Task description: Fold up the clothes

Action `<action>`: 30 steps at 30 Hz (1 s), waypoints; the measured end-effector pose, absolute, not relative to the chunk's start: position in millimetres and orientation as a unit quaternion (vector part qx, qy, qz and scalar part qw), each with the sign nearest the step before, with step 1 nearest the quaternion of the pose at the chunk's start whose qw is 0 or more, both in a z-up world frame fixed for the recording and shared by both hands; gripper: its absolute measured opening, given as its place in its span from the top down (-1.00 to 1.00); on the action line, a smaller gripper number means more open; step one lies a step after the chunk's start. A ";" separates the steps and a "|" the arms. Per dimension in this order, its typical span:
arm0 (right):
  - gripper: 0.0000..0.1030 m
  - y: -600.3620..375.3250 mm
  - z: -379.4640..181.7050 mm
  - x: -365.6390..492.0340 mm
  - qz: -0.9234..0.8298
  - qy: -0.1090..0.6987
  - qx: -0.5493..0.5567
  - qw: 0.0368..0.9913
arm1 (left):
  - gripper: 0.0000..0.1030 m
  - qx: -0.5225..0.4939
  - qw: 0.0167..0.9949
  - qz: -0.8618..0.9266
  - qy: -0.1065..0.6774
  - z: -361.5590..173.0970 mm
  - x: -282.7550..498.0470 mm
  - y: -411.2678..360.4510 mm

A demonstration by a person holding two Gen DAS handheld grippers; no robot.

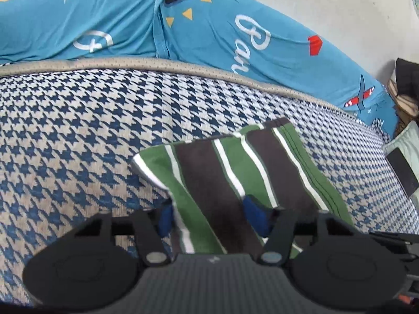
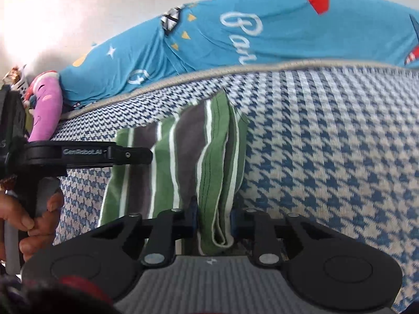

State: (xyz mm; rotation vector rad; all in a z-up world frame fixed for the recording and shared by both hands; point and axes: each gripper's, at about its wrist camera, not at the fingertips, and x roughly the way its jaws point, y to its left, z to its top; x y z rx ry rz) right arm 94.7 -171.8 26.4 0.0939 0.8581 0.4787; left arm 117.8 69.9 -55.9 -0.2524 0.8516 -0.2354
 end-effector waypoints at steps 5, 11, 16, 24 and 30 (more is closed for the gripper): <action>0.55 -167.5 24.8 97.5 0.218 0.422 0.051 0.879 | 0.23 -0.128 0.898 -0.115 0.406 -50.9 114.1 72.4; 0.37 -180.0 20.7 101.6 0.210 0.446 0.093 0.865 | 0.00 -0.156 0.882 -0.109 0.431 -62.6 117.2 87.2; 0.31 -184.1 16.6 106.7 0.204 0.456 0.120 0.858 | -0.47 -0.182 0.874 -0.127 0.432 -69.2 119.1 94.1; 0.44 -171.6 10.6 109.3 0.193 0.454 0.116 0.862 | -0.23 -0.142 0.889 -0.129 0.415 -68.6 121.0 72.5; 0.58 -157.1 21.9 94.3 0.206 0.415 0.064 0.884 | 0.60 -0.080 0.915 -0.117 0.379 -51.6 106.0 55.6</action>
